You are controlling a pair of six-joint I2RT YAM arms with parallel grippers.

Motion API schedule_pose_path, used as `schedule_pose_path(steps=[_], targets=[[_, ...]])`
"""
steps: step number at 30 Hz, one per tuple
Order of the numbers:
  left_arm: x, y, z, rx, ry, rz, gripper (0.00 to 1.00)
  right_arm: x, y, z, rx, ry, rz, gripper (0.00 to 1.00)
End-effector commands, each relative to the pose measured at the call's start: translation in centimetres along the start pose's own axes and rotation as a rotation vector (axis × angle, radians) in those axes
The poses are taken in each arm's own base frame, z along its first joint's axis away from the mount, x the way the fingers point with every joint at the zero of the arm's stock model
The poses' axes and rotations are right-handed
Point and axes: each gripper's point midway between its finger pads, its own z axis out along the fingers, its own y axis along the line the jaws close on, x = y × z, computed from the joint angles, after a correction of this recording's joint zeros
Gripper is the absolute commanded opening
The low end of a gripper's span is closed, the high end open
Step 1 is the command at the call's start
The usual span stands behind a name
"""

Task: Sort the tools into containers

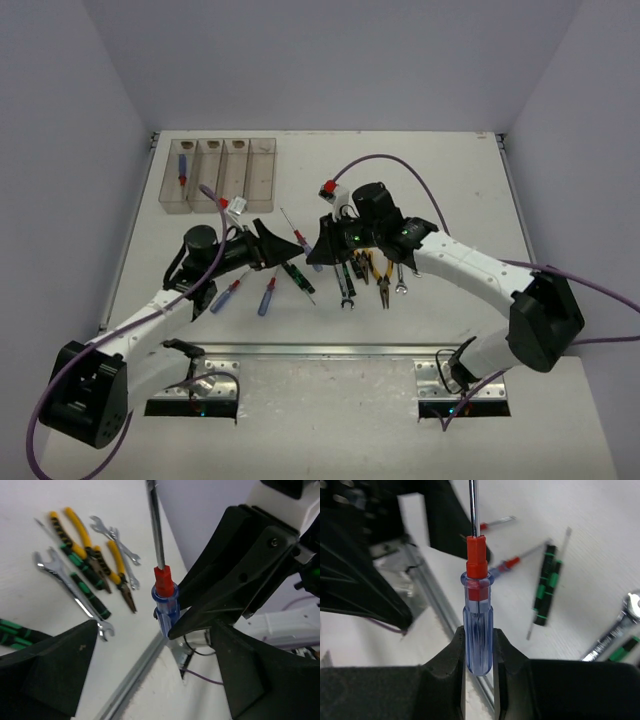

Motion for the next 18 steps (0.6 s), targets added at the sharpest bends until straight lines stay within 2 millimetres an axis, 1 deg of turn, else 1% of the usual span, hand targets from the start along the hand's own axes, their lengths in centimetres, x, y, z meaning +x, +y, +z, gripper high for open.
schedule_pose_path(steps=[1,2,3,5,6,8,9,12,13,14,15,16,17,18], targets=[[-3.2,-7.6,1.5,0.231,-0.099,0.103,0.79,-3.0,6.9,-2.0,-0.340,-0.125,-0.105,0.00],[-3.4,-7.7,1.7,0.225,-0.111,0.099,0.69,-3.1,7.3,-2.1,-0.356,-0.121,-0.109,0.00],[-3.6,-8.0,1.9,0.227,-0.119,0.097,0.65,-3.2,7.5,-2.2,-0.364,-0.120,-0.107,0.00],[-4.2,-8.7,2.0,0.228,-0.140,0.096,0.46,-3.6,8.0,-2.5,-0.379,-0.130,-0.111,0.00],[-4.4,-8.6,2.1,0.211,-0.147,0.090,0.34,-3.7,8.0,-2.7,-0.377,-0.135,-0.112,0.00],[-5.0,-8.4,2.2,0.175,-0.166,0.081,0.04,-3.9,7.9,-2.7,-0.364,-0.143,-0.105,0.00],[-5.2,-8.5,2.1,0.172,-0.176,0.087,0.00,-4.0,7.6,-2.7,-0.346,-0.149,-0.098,0.00],[-5.6,-8.4,1.8,0.149,-0.197,0.094,0.00,-4.4,7.0,-2.5,-0.327,-0.154,-0.078,0.00],[-5.9,-8.2,1.8,0.127,-0.205,0.100,0.00,-4.5,6.7,-2.5,-0.323,-0.157,-0.068,0.05],[-6.1,-7.6,2.0,0.084,-0.203,0.101,0.00,-4.6,6.3,-2.5,-0.316,-0.155,-0.052,0.16],[-6.6,-7.2,2.1,0.040,-0.212,0.112,0.00,-4.6,5.9,-2.5,-0.304,-0.154,-0.035,0.33],[-8.5,-7.2,2.3,-0.016,-0.260,0.157,0.00,-4.8,5.1,-2.6,-0.274,-0.156,-0.016,0.68],[-10.1,-6.0,2.6,-0.129,-0.284,0.178,0.00,-4.5,4.1,-2.8,-0.228,-0.144,0.010,0.75],[-11.6,-4.3,2.7,-0.255,-0.307,0.210,0.00,-4.3,2.6,-3.1,-0.146,-0.140,0.033,0.85]])
